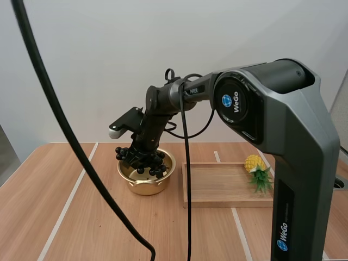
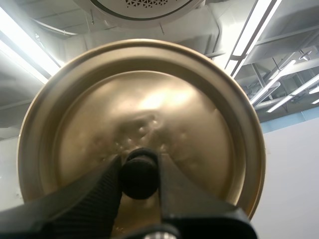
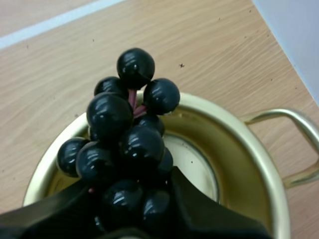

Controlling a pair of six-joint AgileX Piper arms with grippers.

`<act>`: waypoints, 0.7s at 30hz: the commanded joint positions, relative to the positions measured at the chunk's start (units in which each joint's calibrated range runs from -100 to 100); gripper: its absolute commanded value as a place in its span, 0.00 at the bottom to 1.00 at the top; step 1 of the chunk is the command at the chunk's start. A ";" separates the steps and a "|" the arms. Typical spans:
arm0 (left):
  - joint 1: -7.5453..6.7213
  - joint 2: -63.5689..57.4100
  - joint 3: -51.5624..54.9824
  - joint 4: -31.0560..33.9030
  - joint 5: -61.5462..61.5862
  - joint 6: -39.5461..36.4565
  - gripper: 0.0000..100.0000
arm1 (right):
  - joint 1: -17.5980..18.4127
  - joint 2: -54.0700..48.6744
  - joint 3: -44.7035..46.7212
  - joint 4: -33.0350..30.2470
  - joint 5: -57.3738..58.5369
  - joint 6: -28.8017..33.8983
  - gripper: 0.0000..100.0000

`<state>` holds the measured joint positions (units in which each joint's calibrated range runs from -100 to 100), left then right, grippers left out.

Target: Open the pot, put the grape inside, and close it

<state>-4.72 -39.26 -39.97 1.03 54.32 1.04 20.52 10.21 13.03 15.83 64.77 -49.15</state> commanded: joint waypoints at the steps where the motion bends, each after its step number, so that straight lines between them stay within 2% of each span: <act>1: -0.16 -0.25 -0.23 0.47 -1.85 -0.22 0.00 | -0.98 -0.53 -0.42 -0.98 1.88 -0.03 0.00; 11: -0.16 -0.25 -0.23 0.47 -1.85 -0.22 0.00 | -3.07 -0.21 -0.42 -1.51 5.94 -0.03 0.00; 21: -0.16 -0.25 -0.23 0.47 -1.85 -0.22 0.00 | -3.07 4.27 0.60 2.74 5.94 -0.80 0.00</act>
<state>-4.72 -39.26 -39.97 1.14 54.32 1.04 17.77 13.95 12.96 18.35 68.44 -49.34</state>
